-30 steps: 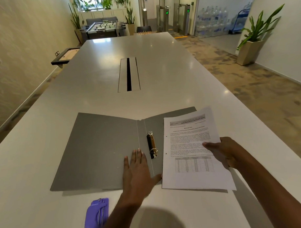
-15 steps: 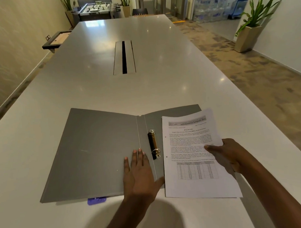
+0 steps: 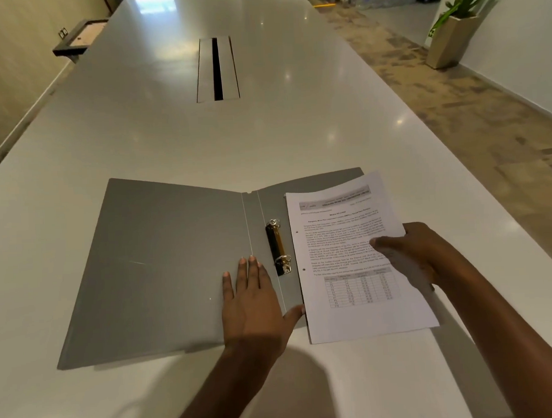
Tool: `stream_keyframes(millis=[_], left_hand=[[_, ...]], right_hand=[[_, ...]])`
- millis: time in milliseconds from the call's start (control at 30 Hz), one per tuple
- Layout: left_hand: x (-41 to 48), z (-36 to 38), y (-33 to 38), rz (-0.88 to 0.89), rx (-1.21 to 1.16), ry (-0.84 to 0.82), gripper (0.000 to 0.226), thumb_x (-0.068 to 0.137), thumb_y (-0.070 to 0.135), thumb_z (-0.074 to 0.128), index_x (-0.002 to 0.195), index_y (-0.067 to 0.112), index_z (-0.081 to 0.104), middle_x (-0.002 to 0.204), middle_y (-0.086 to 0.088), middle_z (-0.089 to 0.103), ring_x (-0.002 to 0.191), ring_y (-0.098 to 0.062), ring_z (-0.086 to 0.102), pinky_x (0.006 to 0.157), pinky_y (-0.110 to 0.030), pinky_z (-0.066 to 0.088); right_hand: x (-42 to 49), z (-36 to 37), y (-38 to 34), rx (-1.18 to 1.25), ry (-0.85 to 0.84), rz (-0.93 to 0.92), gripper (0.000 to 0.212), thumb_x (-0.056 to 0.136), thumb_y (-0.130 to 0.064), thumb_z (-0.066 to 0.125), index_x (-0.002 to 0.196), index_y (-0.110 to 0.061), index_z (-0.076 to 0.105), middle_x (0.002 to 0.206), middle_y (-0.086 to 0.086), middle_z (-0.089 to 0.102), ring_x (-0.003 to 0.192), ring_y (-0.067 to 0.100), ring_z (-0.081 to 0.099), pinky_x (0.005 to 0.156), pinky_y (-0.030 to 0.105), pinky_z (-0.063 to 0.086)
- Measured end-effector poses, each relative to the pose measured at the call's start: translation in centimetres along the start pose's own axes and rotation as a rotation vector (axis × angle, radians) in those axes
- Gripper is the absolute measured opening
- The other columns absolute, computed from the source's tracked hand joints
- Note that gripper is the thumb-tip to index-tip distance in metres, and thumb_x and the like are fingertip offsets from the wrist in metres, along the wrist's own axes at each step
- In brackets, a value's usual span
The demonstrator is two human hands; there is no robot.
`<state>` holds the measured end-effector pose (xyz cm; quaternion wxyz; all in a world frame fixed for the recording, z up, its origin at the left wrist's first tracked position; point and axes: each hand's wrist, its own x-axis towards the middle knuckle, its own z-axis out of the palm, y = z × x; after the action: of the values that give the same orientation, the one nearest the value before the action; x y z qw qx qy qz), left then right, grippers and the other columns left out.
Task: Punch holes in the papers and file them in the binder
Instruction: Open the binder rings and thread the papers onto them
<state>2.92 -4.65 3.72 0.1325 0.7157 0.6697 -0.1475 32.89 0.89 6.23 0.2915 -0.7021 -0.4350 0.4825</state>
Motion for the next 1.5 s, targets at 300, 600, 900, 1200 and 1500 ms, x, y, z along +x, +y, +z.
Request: stream_keyframes(millis=[300, 600, 900, 1200, 1500], left_hand=[[-0.1, -1.0, 0.6, 0.006, -0.089, -0.024, 0.111, 0.095, 0.079, 0.040, 0.167, 0.013, -0.012, 0.175, -0.015, -0.020, 0.161, -0.033, -0.022, 0.129, -0.059, -0.011], [0.2, -1.7, 1.3, -0.034, -0.074, -0.067, 0.110, 0.095, 0.075, 0.047, 0.168, 0.014, -0.008, 0.175, -0.016, -0.019, 0.161, -0.035, -0.021, 0.128, -0.063, -0.009], [-0.1, -0.8, 1.3, -0.020, -0.088, 0.039, 0.110, 0.094, 0.076, 0.049, 0.169, 0.013, -0.002, 0.176, -0.018, -0.012, 0.163, -0.038, -0.014, 0.127, -0.064, -0.007], [1.3, -3.7, 0.1, 0.043, -0.220, 0.223, 0.059, 0.098, 0.031, 0.071, 0.148, 0.007, 0.049, 0.150, -0.022, 0.051, 0.140, -0.038, 0.050, 0.108, -0.048, 0.045], [9.3, -5.5, 0.2, -0.034, -0.853, 0.407, 0.027, 0.104, 0.010, 0.064, 0.127, 0.013, 0.076, 0.120, -0.010, 0.077, 0.099, -0.020, 0.075, 0.089, -0.024, 0.058]], right_hand=[[1.5, 0.4, -1.4, -0.101, 0.127, 0.005, 0.032, 0.084, -0.006, 0.081, 0.113, -0.008, 0.067, 0.107, 0.011, 0.074, 0.078, 0.019, 0.073, 0.054, 0.024, 0.057], [0.9, 5.0, -3.8, -0.519, 0.539, -0.456, 0.053, 0.090, -0.028, 0.079, 0.136, -0.011, 0.060, 0.124, 0.013, 0.067, 0.109, 0.031, 0.063, 0.093, 0.044, 0.053], [4.3, 16.6, -6.4, -0.171, 0.146, -0.640, 0.021, 0.098, -0.012, 0.066, 0.118, -0.012, 0.073, 0.110, 0.001, 0.073, 0.095, 0.002, 0.065, 0.087, 0.014, 0.051], [5.2, 17.5, -4.2, -0.050, 0.188, -0.609, 0.021, 0.091, -0.004, 0.061, 0.102, -0.016, 0.074, 0.098, -0.005, 0.072, 0.095, 0.010, 0.068, 0.084, 0.028, 0.058], [5.5, 17.4, -4.1, 0.005, 0.141, -0.642, 0.018, 0.079, 0.000, 0.067, 0.090, -0.014, 0.069, 0.086, 0.002, 0.067, 0.080, 0.021, 0.065, 0.075, 0.042, 0.058]])
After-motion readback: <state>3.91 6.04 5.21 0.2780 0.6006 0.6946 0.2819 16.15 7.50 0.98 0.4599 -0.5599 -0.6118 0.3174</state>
